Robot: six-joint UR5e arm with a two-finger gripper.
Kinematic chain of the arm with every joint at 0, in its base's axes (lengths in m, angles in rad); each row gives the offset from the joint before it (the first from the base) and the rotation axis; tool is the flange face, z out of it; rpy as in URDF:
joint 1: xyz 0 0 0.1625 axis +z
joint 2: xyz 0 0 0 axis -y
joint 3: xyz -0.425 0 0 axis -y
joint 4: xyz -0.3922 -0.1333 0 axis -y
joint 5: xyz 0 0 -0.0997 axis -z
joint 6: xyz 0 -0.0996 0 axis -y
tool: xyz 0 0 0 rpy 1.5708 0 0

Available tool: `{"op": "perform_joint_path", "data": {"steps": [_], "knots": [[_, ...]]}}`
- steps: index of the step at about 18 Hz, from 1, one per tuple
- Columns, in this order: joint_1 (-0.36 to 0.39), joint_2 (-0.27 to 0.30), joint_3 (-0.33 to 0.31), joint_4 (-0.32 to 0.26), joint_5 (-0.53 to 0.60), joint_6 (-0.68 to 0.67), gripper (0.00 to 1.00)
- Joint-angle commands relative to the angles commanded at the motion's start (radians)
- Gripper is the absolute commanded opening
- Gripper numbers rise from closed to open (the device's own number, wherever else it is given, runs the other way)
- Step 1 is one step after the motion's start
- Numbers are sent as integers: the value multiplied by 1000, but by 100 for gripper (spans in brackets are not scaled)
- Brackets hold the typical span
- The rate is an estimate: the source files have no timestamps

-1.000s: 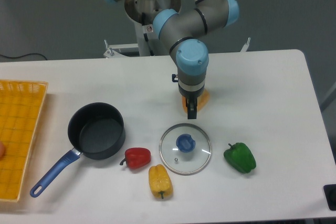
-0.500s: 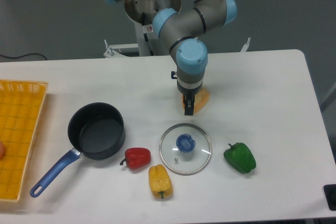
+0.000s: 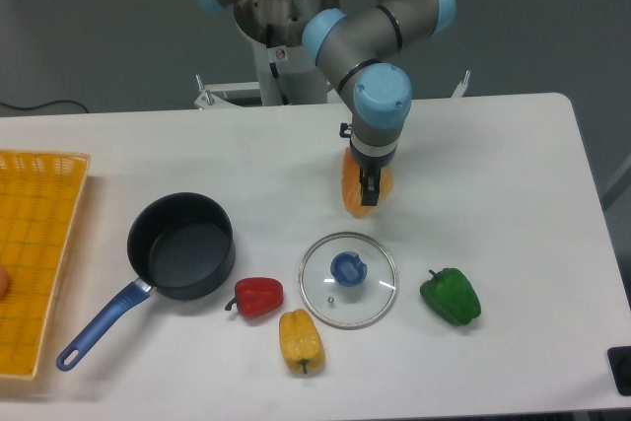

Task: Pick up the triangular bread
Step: 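Lift the triangular bread slightly and adjust the grip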

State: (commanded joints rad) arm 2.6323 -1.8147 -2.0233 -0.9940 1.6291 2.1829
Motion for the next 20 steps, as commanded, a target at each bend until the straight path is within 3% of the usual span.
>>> {"op": "perform_joint_path", "data": {"steps": [16,20], "knots": [[-11,-20,-11,15,3,-9,100],[-11,-20,-8,15,8,-12,93]]}}
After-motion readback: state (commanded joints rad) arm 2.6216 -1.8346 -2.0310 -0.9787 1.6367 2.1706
